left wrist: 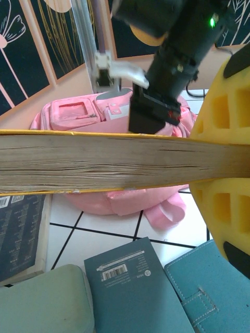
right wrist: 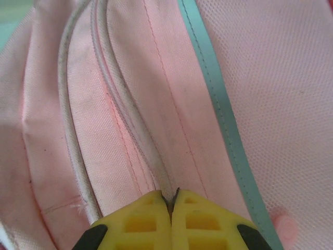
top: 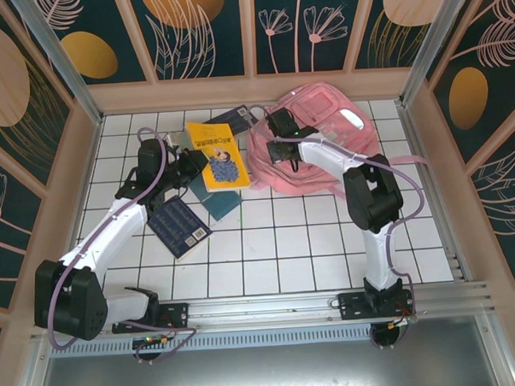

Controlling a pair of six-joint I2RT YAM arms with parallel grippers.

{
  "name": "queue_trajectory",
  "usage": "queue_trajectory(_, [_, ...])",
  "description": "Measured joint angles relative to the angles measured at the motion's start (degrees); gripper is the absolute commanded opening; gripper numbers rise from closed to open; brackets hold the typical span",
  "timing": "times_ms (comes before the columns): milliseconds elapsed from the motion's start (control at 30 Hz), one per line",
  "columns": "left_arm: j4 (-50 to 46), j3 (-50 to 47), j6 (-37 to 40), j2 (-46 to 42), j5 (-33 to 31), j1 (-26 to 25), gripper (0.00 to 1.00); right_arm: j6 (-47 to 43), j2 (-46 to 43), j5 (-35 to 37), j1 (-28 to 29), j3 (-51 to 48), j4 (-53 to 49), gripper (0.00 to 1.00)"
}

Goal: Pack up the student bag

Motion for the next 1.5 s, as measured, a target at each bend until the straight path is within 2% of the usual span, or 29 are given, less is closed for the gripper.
queue_trajectory(333, [3.0, -0.1, -0.4, 5.3, 1.4, 0.0, 0.0, 7.1, -4.1, -8.8, -2.5, 9.2, -6.4, 0.0])
queue_trajectory(833, [21.2, 0.2, -10.5, 17.4, 6.4, -0.5, 0.0, 22.8, -9.0, -34.2, -12.6, 9.6, -4.9, 0.0])
queue_trajectory(1033, [24.2, 7.4, -12.4, 25.9, 5.7, -4.9, 0.0, 28.5, -10.2, -40.5, -15.6, 9.2, -1.8, 0.0])
queue_trajectory(1500, [26.8, 31.0, -16.9, 48.2, 2.2, -14.0, 0.0, 33.7, -10.3, -44.3, -15.8, 7.4, 1.5, 0.0])
